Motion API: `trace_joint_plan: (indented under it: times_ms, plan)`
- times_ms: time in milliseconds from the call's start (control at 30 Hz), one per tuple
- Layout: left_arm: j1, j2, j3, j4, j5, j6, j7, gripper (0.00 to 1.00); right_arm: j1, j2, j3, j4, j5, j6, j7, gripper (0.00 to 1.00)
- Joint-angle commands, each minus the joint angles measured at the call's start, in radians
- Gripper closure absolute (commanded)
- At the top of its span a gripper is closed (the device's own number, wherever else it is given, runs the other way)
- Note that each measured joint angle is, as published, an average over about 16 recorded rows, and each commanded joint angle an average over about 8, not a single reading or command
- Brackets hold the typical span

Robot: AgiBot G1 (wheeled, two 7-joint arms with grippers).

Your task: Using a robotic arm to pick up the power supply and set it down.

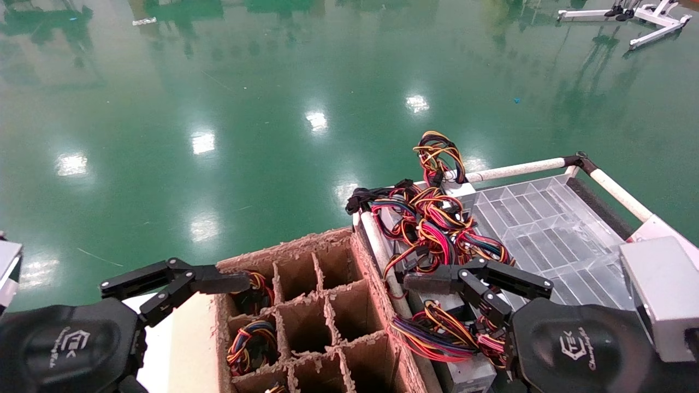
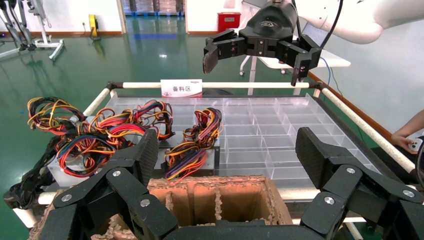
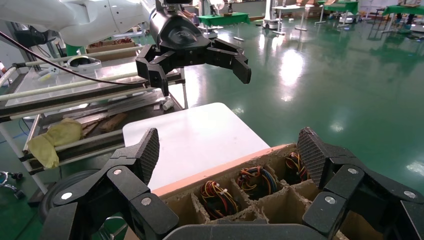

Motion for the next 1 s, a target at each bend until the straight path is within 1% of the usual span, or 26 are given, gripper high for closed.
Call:
trace_joint_plan:
  times_ms: [33, 867, 900, 933, 1000]
  plan:
    - [0.000, 0.000, 0.000, 0.000, 0.000, 0.000, 0.000, 0.00, 0.000, 0.000, 0.000, 0.000, 0.000, 0.000, 0.000, 0.00]
    - [0.000, 0.000, 0.000, 0.000, 0.000, 0.000, 0.000, 0.00, 0.000, 0.000, 0.000, 0.000, 0.000, 0.000, 0.000, 0.00]
    - [0.000, 0.000, 0.000, 0.000, 0.000, 0.000, 0.000, 0.03, 0.000, 0.000, 0.000, 0.000, 0.000, 0.000, 0.000, 0.00]
    - [0.000, 0.000, 0.000, 0.000, 0.000, 0.000, 0.000, 0.12, 0.000, 0.000, 0.000, 0.000, 0.000, 0.000, 0.000, 0.00]
    - [0.000, 0.000, 0.000, 0.000, 0.000, 0.000, 0.000, 0.37, 0.000, 0.000, 0.000, 0.000, 0.000, 0.000, 0.000, 0.00]
